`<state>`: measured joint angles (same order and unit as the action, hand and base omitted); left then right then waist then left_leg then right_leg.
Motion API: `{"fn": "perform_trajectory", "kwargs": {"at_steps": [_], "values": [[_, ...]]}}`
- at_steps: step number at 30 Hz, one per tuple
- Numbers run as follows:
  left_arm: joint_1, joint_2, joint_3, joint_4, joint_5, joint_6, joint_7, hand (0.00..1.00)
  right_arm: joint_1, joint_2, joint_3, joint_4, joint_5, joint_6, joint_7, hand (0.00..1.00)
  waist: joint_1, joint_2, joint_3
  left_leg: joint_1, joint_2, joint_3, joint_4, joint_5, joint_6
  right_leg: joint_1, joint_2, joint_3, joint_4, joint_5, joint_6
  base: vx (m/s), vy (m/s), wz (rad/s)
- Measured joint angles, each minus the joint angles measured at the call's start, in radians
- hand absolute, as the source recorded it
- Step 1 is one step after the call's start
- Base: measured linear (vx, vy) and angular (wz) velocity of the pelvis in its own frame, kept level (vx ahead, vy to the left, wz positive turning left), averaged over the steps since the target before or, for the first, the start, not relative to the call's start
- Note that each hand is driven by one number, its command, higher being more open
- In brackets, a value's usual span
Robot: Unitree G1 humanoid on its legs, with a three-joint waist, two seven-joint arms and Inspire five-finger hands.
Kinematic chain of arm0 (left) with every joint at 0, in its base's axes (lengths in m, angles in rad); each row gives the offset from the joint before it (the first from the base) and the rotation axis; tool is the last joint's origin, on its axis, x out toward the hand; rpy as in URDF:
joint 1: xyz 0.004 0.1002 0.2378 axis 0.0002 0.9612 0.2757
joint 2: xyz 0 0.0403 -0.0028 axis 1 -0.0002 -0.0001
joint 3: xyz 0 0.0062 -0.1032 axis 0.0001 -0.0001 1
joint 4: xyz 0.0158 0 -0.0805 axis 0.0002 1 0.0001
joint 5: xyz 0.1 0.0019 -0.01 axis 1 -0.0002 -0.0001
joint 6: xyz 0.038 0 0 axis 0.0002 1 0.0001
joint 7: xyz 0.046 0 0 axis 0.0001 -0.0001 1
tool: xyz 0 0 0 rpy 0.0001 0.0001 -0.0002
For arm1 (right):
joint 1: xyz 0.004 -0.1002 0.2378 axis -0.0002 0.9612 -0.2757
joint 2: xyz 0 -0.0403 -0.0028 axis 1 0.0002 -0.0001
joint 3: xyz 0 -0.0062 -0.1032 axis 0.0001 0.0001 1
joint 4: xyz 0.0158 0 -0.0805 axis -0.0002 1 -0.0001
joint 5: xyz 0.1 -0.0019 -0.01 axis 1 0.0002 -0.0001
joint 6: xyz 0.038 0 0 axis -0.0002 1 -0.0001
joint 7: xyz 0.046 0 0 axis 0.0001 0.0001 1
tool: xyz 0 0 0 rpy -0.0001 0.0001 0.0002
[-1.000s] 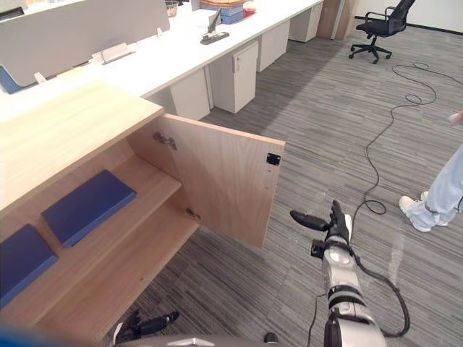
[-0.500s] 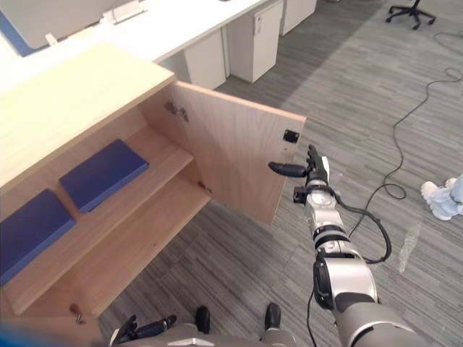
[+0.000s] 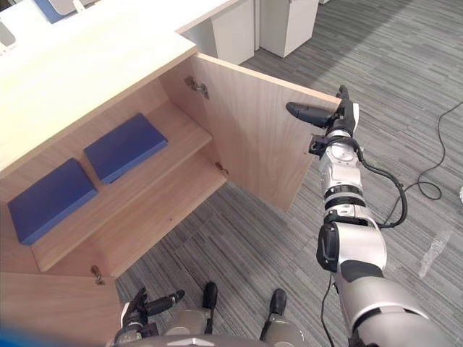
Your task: Walk over to the cabinet, pick up the folder, carry it to the office cabinet, place the folder inside the office cabinet, then close the office cabinet door
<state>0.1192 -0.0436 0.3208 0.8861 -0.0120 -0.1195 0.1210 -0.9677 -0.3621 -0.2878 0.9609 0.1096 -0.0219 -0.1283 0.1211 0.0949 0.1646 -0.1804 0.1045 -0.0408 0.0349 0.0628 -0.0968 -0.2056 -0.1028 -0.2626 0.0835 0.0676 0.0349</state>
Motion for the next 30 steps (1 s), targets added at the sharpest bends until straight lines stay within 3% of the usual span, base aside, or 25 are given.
{"fn": "perform_trajectory", "kwargs": {"at_steps": [3,8,13,14,17,19,22,23,26,30], "values": [[-0.014,-0.015,-0.001,0.008,0.003,-0.002,0.000,1.00,0.010,-0.005,0.118,-0.027,-0.031,0.000,-0.004,1.00,-0.013,0.015,0.007,0.001,0.006,0.003,0.001,0.001,-0.002,-0.003,0.005,0.003,0.003,-0.001,-0.002,-0.01,-0.028,-0.07],[-0.028,-0.009,0.019,0.077,0.005,0.002,-0.021,1.00,0.135,-0.058,0.544,-0.250,-0.074,-0.002,0.021,1.00,-0.041,0.022,0.000,0.027,0.046,0.084,0.006,-0.015,-0.026,-0.022,0.048,0.076,0.002,0.007,-0.019,0.02,-0.031,-0.51],[-0.045,-0.017,0.018,0.151,0.023,0.012,-0.072,1.00,0.303,-0.096,1.035,-0.378,-0.067,-0.035,0.285,1.00,-0.049,0.025,-0.076,0.070,0.090,0.131,0.024,-0.017,-0.029,0.011,0.097,0.103,-0.004,-0.015,-0.049,0.04,-0.076,-0.25],[-0.044,-0.019,0.018,0.155,0.024,0.012,-0.078,1.00,0.326,-0.081,1.057,-0.393,-0.068,-0.057,0.309,1.00,-0.046,0.026,-0.084,0.074,0.096,0.132,0.023,-0.018,-0.029,0.017,0.103,0.100,-0.007,-0.017,-0.051,0.04,-0.086,0.08],[-0.042,-0.017,0.019,0.168,0.038,0.016,-0.083,1.00,0.361,-0.002,1.205,-0.403,-0.071,-0.044,0.418,1.00,-0.033,0.016,-0.122,0.079,0.108,0.132,0.019,-0.018,-0.029,0.024,0.117,0.098,-0.011,-0.022,-0.060,0.06,-0.047,0.06],[-0.044,-0.010,0.026,0.165,0.044,0.016,-0.086,1.00,0.387,0.009,1.382,-0.403,-0.097,-0.039,0.545,1.00,-0.018,-0.005,-0.132,0.090,0.108,0.132,0.004,-0.018,-0.028,0.035,0.118,0.090,-0.023,-0.023,-0.060,0.03,0.035,0.14],[-0.043,0.007,0.062,0.169,0.045,0.015,-0.089,1.00,0.422,0.025,1.500,-0.418,-0.111,-0.034,0.656,1.00,-0.012,-0.037,-0.140,0.097,0.108,0.130,-0.016,-0.034,-0.034,0.036,0.121,0.091,-0.032,-0.016,-0.052,0.04,0.074,0.00],[-0.041,0.028,0.088,0.171,0.044,0.019,-0.092,1.00,0.433,0.017,1.528,-0.455,-0.109,-0.033,0.701,1.00,-0.013,-0.066,-0.143,0.097,0.099,0.135,-0.016,-0.036,-0.035,0.038,0.118,0.100,-0.040,-0.002,-0.048,0.03,0.066,-0.11],[-0.028,0.075,0.101,0.189,0.053,0.020,-0.102,1.00,0.428,-0.041,1.524,-0.537,-0.067,-0.030,0.745,1.00,-0.020,-0.104,-0.158,0.114,0.074,0.143,-0.012,-0.045,-0.024,0.064,0.099,0.117,-0.073,0.018,-0.030,0.02,0.122,-0.09],[0.009,0.090,0.151,0.206,0.065,0.021,-0.107,1.00,0.438,-0.085,1.478,-0.548,-0.019,-0.026,0.767,1.00,-0.017,-0.117,-0.167,0.130,0.050,0.140,0.021,-0.084,-0.008,0.107,0.076,0.124,-0.097,0.028,-0.016,-0.01,0.125,-0.01]]}}
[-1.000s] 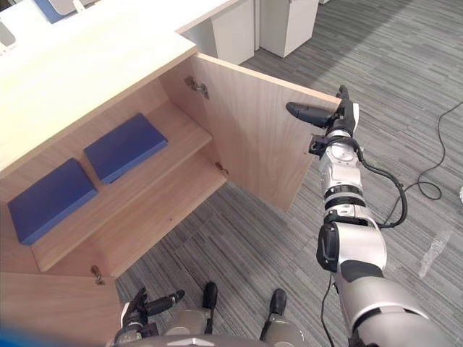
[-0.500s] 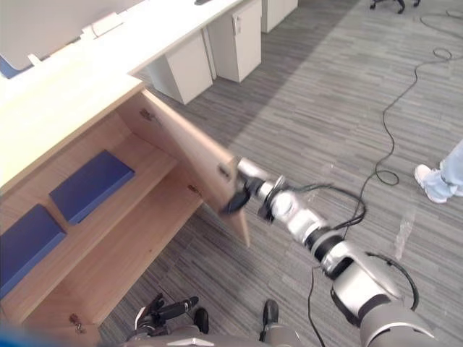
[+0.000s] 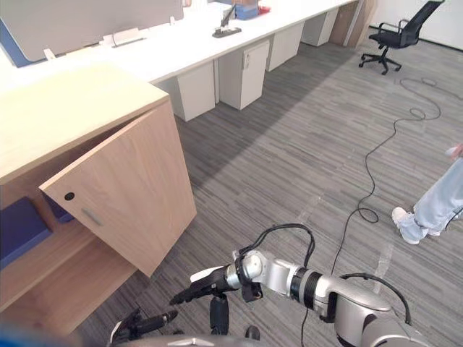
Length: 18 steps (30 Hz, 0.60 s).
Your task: Walk over to the cabinet, pick up the folder, carry it to the office cabinet, place the folder inside the office cabinet, then close the office cabinet door
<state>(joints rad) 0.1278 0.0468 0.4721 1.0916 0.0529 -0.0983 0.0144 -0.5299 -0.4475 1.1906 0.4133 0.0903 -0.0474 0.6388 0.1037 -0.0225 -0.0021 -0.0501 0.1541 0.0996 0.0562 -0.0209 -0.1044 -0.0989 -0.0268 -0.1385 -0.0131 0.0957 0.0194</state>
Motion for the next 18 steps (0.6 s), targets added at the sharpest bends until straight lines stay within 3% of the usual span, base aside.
{"fn": "perform_trajectory", "kwargs": {"at_steps": [2,3,5,6,8,10,12,13,14,15,16,17,18], "values": [[0.014,-0.009,0.045,0.026,-0.001,0.005,-0.003,1.00,0.018,-0.014,-0.041,0.017,-0.002,0.002,-0.002,1.00,0.004,0.009,0.007,-0.001,-0.018,-0.018,0.041,-0.026,0.016,-0.018,-0.031,-0.004,0.093,-0.049,0.015,-0.01,0.127,0.21],[0.016,-0.013,0.066,0.038,-0.001,0.017,-0.003,1.00,0.048,-0.016,-0.078,0.040,-0.011,0.002,-0.008,1.00,0.004,0.010,0.012,0.002,-0.042,-0.042,0.066,-0.042,0.019,-0.046,-0.064,-0.018,0.209,-0.113,0.024,-0.02,0.146,0.46],[0.016,-0.014,0.066,0.045,0.034,0.023,0.003,1.00,0.096,-0.001,-0.135,0.097,-0.023,0.003,-0.012,1.00,0.003,0.009,0.019,0.006,-0.084,-0.091,0.089,-0.056,0.030,-0.066,-0.119,-0.030,0.358,-0.185,0.026,-0.03,0.106,0.95],[0.013,-0.015,0.057,0.046,0.082,0.022,0.003,1.00,0.157,0.031,-0.220,0.169,-0.057,0.004,-0.028,1.00,-0.002,0.018,0.024,0.010,-0.108,-0.161,0.101,-0.059,0.039,-0.076,-0.150,-0.019,0.469,-0.206,-0.002,-0.06,0.024,1.90],[0.003,-0.012,0.040,0.031,0.119,0.020,-0.005,1.00,0.273,0.104,-0.403,0.284,-0.097,0.007,-0.075,1.00,-0.017,0.031,0.030,-0.011,-0.146,-0.329,0.128,-0.059,0.057,-0.094,-0.157,0.066,0.614,-0.221,-0.055,-0.07,-0.070,2.33],[-0.021,-0.009,0.039,0.016,0.118,0.027,-0.014,1.00,0.388,0.224,-0.634,0.399,-0.196,0.009,-0.181,1.00,-0.034,0.020,0.027,-0.078,-0.217,-0.568,0.168,-0.056,0.062,-0.078,-0.103,0.298,0.583,-0.330,-0.048,-0.04,-0.240,2.92],[-0.039,-0.003,0.004,-0.004,0.120,0.045,-0.013,1.00,0.423,0.289,-0.758,0.479,-0.231,0.023,-0.265,1.00,-0.034,0.009,0.030,-0.107,-0.266,-0.702,0.173,-0.055,0.062,-0.045,-0.078,0.427,0.509,-0.342,-0.026,-0.03,-0.228,2.69],[-0.041,0.009,-0.022,-0.026,0.131,0.055,-0.008,1.00,0.436,0.338,-0.833,0.544,-0.246,0.036,-0.331,1.00,-0.032,-0.010,0.029,-0.120,-0.286,-0.791,0.154,-0.055,0.059,-0.018,-0.078,0.445,0.470,-0.352,0.013,-0.10,-0.339,2.95],[-0.040,0.025,-0.028,-0.049,0.132,0.066,0.002,1.00,0.447,0.393,-0.914,0.601,-0.245,0.045,-0.393,1.00,-0.023,-0.039,0.023,-0.149,-0.302,-0.837,0.157,-0.044,0.009,-0.002,-0.098,0.433,0.423,-0.410,0.038,-0.12,-0.317,2.40],[-0.042,0.024,-0.025,-0.053,0.131,0.069,0.011,1.00,0.451,0.413,-0.955,0.628,-0.243,0.046,-0.417,1.00,-0.021,-0.035,0.025,-0.187,-0.319,-0.823,0.259,-0.056,-0.013,-0.006,-0.104,0.399,0.422,-0.424,0.081,-0.17,-0.290,1.91],[-0.037,-0.005,-0.027,-0.056,0.108,0.086,0.025,1.00,0.472,0.421,-1.046,0.666,-0.236,0.051,-0.466,1.00,-0.017,0.000,0.020,-0.208,-0.320,-0.802,0.401,-0.095,-0.022,0.003,-0.084,0.325,0.429,-0.428,0.067,-0.18,-0.244,1.64],[-0.024,-0.030,-0.033,-0.068,0.082,0.087,0.030,1.00,0.506,0.427,-1.106,0.699,-0.226,0.066,-0.494,1.00,-0.018,0.020,0.012,-0.189,-0.279,-0.783,0.359,-0.142,-0.024,0.016,-0.066,0.249,0.433,-0.436,0.055,-0.17,-0.252,1.66],[-0.026,-0.031,-0.038,-0.079,0.062,0.088,0.024,1.00,0.520,0.433,-1.134,0.714,-0.223,0.066,-0.508,1.00,-0.012,0.016,0.015,-0.193,-0.267,-0.801,0.333,-0.127,-0.063,0.018,-0.062,0.217,0.441,-0.442,0.049,-0.14,-0.240,1.32]]}}
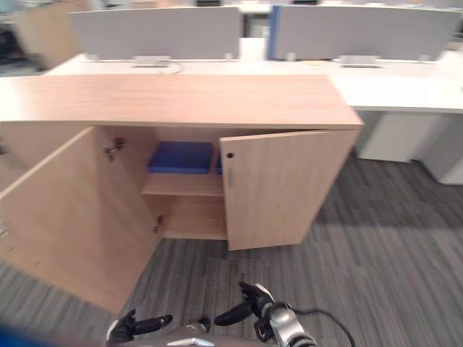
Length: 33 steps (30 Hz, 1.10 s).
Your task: Walk over to the cabinet, pick up the folder, carry it to the office cabinet, place the folder inside the office cabinet, then close the office cabinet door
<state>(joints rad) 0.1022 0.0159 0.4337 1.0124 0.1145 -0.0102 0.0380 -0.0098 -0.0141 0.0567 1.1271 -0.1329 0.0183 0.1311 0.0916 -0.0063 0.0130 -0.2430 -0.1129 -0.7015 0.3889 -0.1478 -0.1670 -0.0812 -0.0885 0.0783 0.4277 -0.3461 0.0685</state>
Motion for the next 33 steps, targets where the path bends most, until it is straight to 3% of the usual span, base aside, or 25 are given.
{"fn": "perform_trajectory", "kwargs": {"at_steps": [1,2,3,4,5,6,7,9,10,11,13,17,19,22,28,33], "values": [[0.012,-0.005,-0.004,-0.040,-0.026,0.000,0.006,1.00,-0.002,0.011,-0.045,-0.002,0.009,0.001,-0.013,1.00,0.020,-0.014,0.004,0.005,0.014,-0.035,-0.057,0.028,0.000,0.003,0.013,-0.043,-0.006,0.002,-0.006,-0.10,-0.214,1.17],[0.011,-0.003,-0.008,-0.065,-0.042,0.000,0.006,1.00,-0.002,0.019,-0.086,0.000,0.017,0.004,-0.017,1.00,0.020,-0.022,0.016,-0.004,0.028,-0.039,-0.095,0.053,0.046,0.022,0.007,-0.098,-0.018,0.005,-0.014,-0.09,-0.201,1.52],[0.008,-0.002,-0.022,-0.093,-0.054,0.000,0.005,1.00,0.002,0.026,-0.117,0.005,0.020,0.005,-0.025,1.00,0.005,-0.038,0.023,-0.028,0.048,0.017,-0.104,0.079,0.120,0.048,-0.005,-0.175,-0.045,0.008,-0.022,-0.08,-0.210,2.16],[0.004,-0.020,-0.039,-0.136,-0.067,-0.001,0.008,1.00,0.007,0.010,-0.142,0.003,0.017,0.007,-0.038,1.00,-0.010,-0.040,0.032,-0.111,0.085,0.235,-0.012,0.083,0.108,0.084,-0.015,-0.272,-0.070,0.012,-0.025,-0.05,-0.156,2.03],[0.003,-0.035,-0.050,-0.153,-0.074,-0.002,0.008,1.00,0.012,0.002,-0.165,0.005,0.017,0.008,-0.045,1.00,-0.006,-0.031,0.036,-0.144,0.117,0.376,0.044,0.082,0.109,0.097,-0.017,-0.310,-0.077,0.012,-0.025,-0.01,-0.158,1.90],[0.003,-0.053,-0.070,-0.177,-0.087,-0.002,-0.001,1.00,0.019,-0.003,-0.219,0.007,0.018,0.015,-0.064,1.00,0.006,-0.028,0.037,-0.161,0.186,0.613,0.139,0.071,0.124,0.125,-0.017,-0.372,-0.100,0.012,-0.024,0.06,-0.066,1.56],[0.002,-0.053,-0.100,-0.190,-0.096,-0.003,0.000,1.00,0.025,-0.001,-0.272,0.007,0.020,0.015,-0.072,1.00,0.002,-0.019,0.034,-0.149,0.227,0.789,0.161,0.000,0.150,0.141,-0.030,-0.429,-0.117,0.013,-0.020,0.08,-0.034,1.43],[-0.004,-0.051,-0.146,-0.202,-0.111,-0.007,-0.001,1.00,0.018,0.007,-0.371,0.007,0.030,0.013,-0.076,1.00,0.008,-0.004,0.052,-0.143,0.244,0.935,0.144,-0.012,0.190,0.154,-0.060,-0.479,-0.112,0.016,-0.012,0.15,0.058,1.02],[0.002,-0.045,-0.177,-0.202,-0.129,-0.008,-0.001,1.00,0.014,0.010,-0.436,0.014,0.059,0.012,-0.076,1.00,0.009,-0.003,0.052,-0.141,0.215,0.971,0.121,0.008,0.221,0.163,-0.080,-0.507,-0.115,0.020,0.001,0.24,0.115,0.84],[0.011,-0.038,-0.193,-0.202,-0.139,-0.009,-0.001,1.00,0.010,0.012,-0.463,0.021,0.065,0.010,-0.075,1.00,0.007,-0.004,0.052,-0.135,0.193,0.970,0.098,0.018,0.230,0.173,-0.092,-0.526,-0.125,0.025,0.010,0.22,0.113,0.91],[0.007,-0.023,-0.255,-0.209,-0.183,-0.011,-0.009,1.00,0.001,0.021,-0.561,0.049,0.097,0.003,-0.076,1.00,0.005,-0.020,0.047,-0.117,0.088,0.959,-0.015,0.086,0.243,0.215,-0.147,-0.621,-0.184,0.058,0.046,0.26,0.102,1.19],[0.041,-0.026,-0.262,-0.282,-0.227,-0.011,-0.028,1.00,-0.004,0.028,-0.587,0.066,0.105,0.004,-0.076,1.00,0.010,-0.022,0.049,-0.062,0.037,0.952,-0.164,0.165,0.236,0.259,-0.144,-0.686,-0.240,0.142,0.041,0.18,0.051,0.75],[0.095,-0.025,-0.251,-0.350,-0.263,-0.010,-0.034,1.00,-0.013,0.035,-0.587,0.064,0.136,-0.006,-0.076,1.00,0.008,-0.023,0.048,0.023,0.014,0.922,-0.337,0.246,0.227,0.268,-0.136,-0.702,-0.245,0.194,0.039,0.08,0.044,0.27],[0.121,-0.028,-0.231,-0.432,-0.281,-0.008,-0.032,1.00,-0.014,0.029,-0.587,0.062,0.138,-0.014,-0.077,1.00,0.002,-0.009,0.045,0.082,-0.002,0.884,-0.483,0.282,0.244,0.272,-0.123,-0.721,-0.239,0.197,0.035,0.05,0.068,0.32],[0.095,-0.046,-0.102,-0.655,-0.277,-0.006,0.021,1.00,0.028,0.017,-0.519,0.012,0.137,-0.028,-0.070,1.00,-0.032,0.009,0.055,0.085,-0.040,0.886,-0.484,0.260,0.271,0.297,-0.138,-0.729,-0.277,0.170,0.012,-0.01,0.055,0.11],[-0.014,-0.022,0.072,-0.691,-0.256,-0.004,0.078,1.00,0.058,-0.010,-0.498,-0.002,0.133,-0.021,-0.052,1.00,-0.053,0.026,0.054,0.088,-0.051,0.944,-0.484,0.251,0.279,0.310,-0.149,-0.725,-0.330,0.159,0.000,-0.04,-0.008,-0.24]]}}
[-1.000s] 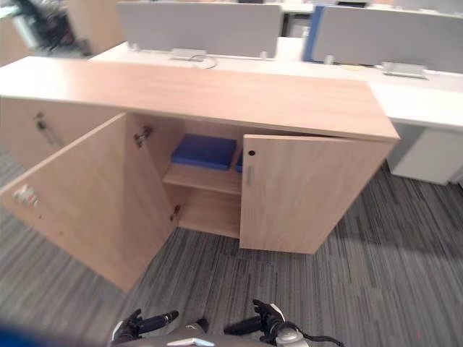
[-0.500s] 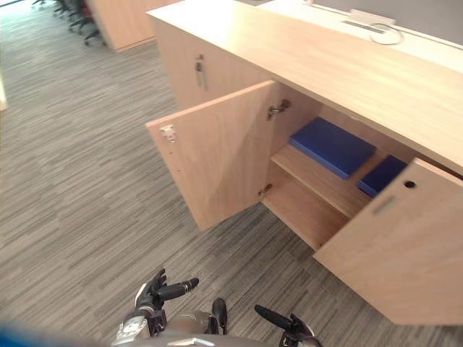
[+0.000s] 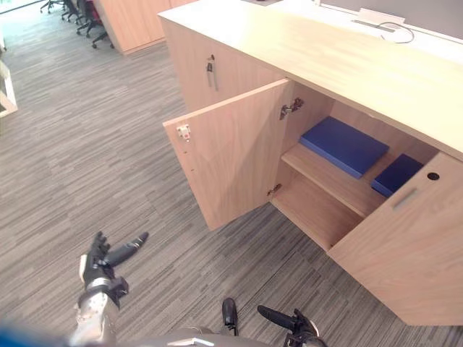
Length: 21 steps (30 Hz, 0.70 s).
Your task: Walk over to the cabinet, pick up the folder, carry it to the office cabinet, place the folder inside the office cabinet, then close the office cabinet door
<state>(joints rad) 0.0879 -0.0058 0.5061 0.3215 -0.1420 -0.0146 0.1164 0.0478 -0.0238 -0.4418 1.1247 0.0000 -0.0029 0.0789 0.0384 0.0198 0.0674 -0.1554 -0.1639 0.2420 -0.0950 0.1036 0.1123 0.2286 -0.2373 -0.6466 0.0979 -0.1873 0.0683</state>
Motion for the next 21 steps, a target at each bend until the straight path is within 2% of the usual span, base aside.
{"fn": "perform_trajectory", "kwargs": {"at_steps": [2,4,5,6,7,8,9,10,11,12,15,16,19,21], "values": [[-0.033,0.040,0.030,0.003,-0.007,0.004,0.008,1.00,0.010,-0.015,0.000,0.000,-0.003,0.005,0.009,1.00,-0.012,0.004,0.002,0.005,0.000,0.013,0.000,-0.004,-0.001,-0.002,-0.003,0.013,-0.001,-0.006,-0.010,-0.04,-0.050,-0.17],[-0.075,0.117,0.050,0.035,-0.023,0.006,0.006,1.00,0.014,-0.038,-0.009,0.000,-0.008,0.016,0.010,1.00,-0.021,0.008,0.005,0.004,0.001,0.042,0.000,-0.014,-0.008,-0.009,-0.007,0.029,-0.012,-0.035,-0.042,-0.03,-0.067,-0.24],[-0.090,0.140,0.056,0.052,-0.026,0.006,0.006,1.00,0.014,-0.044,-0.009,0.000,-0.008,0.017,0.010,1.00,-0.024,0.008,0.005,0.003,0.000,0.055,0.000,-0.020,-0.012,-0.010,-0.009,0.033,-0.021,-0.050,-0.042,-0.03,-0.070,-0.18],[-0.126,0.190,0.062,0.103,-0.027,0.007,0.005,1.00,0.016,-0.052,-0.009,0.000,-0.008,0.020,0.012,1.00,-0.035,0.002,0.005,0.001,-0.004,0.084,0.007,-0.049,-0.042,-0.016,-0.016,0.055,-0.039,-0.064,-0.033,0.00,-0.056,-0.17],[-0.156,0.243,0.067,0.152,-0.043,0.008,-0.001,1.00,0.027,-0.054,-0.013,0.001,-0.008,0.020,0.019,1.00,-0.042,0.003,-0.001,0.011,0.010,0.131,0.017,-0.033,-0.006,-0.025,-0.028,0.080,-0.024,-0.072,-0.019,0.02,-0.059,-0.20],[-0.168,0.267,0.070,0.178,-0.047,0.008,-0.006,1.00,0.031,-0.060,-0.018,0.001,-0.008,0.022,0.020,1.00,-0.042,0.006,-0.002,0.021,0.009,0.135,0.000,-0.028,0.012,-0.029,-0.027,0.087,-0.008,-0.071,-0.018,0.04,-0.047,-0.20],[-0.194,0.306,0.070,0.218,-0.049,0.014,-0.014,1.00,0.038,-0.056,-0.032,0.000,-0.007,0.022,0.023,1.00,-0.048,0.006,-0.002,0.025,0.009,0.137,0.000,-0.033,0.012,-0.033,-0.028,0.100,-0.001,-0.068,-0.017,0.05,-0.082,-0.19],[-0.248,0.365,0.058,0.282,-0.068,0.017,-0.036,1.00,0.047,-0.047,-0.052,0.003,-0.006,0.023,0.027,1.00,-0.048,0.000,0.001,0.027,0.010,0.145,0.000,-0.035,0.014,-0.038,-0.029,0.113,0.005,-0.050,-0.003,0.05,-0.077,-0.14],[-0.270,0.388,0.047,0.313,-0.077,0.018,-0.052,1.00,0.049,-0.046,-0.056,0.009,-0.006,0.024,0.029,1.00,-0.047,-0.001,0.001,0.028,0.013,0.148,0.000,-0.035,0.014,-0.040,-0.029,0.117,0.008,-0.036,0.014,0.06,-0.081,-0.23],[-0.304,0.436,0.009,0.371,-0.098,0.020,-0.082,1.00,0.050,-0.045,-0.080,0.021,-0.003,0.027,0.039,1.00,-0.047,0.000,0.001,0.034,0.022,0.156,0.000,-0.037,0.013,-0.046,-0.026,0.135,0.019,-0.015,0.026,0.05,-0.046,-0.23],[-0.379,0.510,-0.086,0.470,-0.127,0.024,-0.143,1.00,0.061,-0.036,-0.102,0.026,0.001,0.027,0.043,1.00,-0.047,0.001,0.002,0.051,0.046,0.173,0.000,-0.049,0.001,-0.048,-0.010,0.149,0.028,0.021,0.015,0.06,-0.033,-0.28],[-0.429,0.528,-0.131,0.522,-0.134,0.024,-0.167,1.00,0.062,-0.025,-0.132,0.025,0.002,0.026,0.045,1.00,-0.047,0.003,0.003,0.058,0.060,0.184,0.000,-0.055,-0.007,-0.058,-0.003,0.166,0.044,0.034,0.002,0.06,-0.017,-0.29],[-0.497,0.533,-0.193,0.598,-0.140,0.024,-0.195,1.00,0.069,-0.018,-0.157,0.021,0.004,0.023,0.049,1.00,-0.048,0.003,0.003,0.072,0.075,0.209,0.000,-0.067,-0.015,-0.080,-0.004,0.198,0.083,0.040,-0.009,0.05,0.003,-0.36],[-0.543,0.534,-0.271,0.655,-0.141,0.024,-0.223,1.00,0.077,-0.011,-0.168,0.017,0.013,0.022,0.051,1.00,-0.050,0.003,0.003,0.091,0.090,0.241,0.000,-0.079,-0.026,-0.096,-0.003,0.234,0.110,0.051,-0.016,0.06,0.006,-0.45]]}}
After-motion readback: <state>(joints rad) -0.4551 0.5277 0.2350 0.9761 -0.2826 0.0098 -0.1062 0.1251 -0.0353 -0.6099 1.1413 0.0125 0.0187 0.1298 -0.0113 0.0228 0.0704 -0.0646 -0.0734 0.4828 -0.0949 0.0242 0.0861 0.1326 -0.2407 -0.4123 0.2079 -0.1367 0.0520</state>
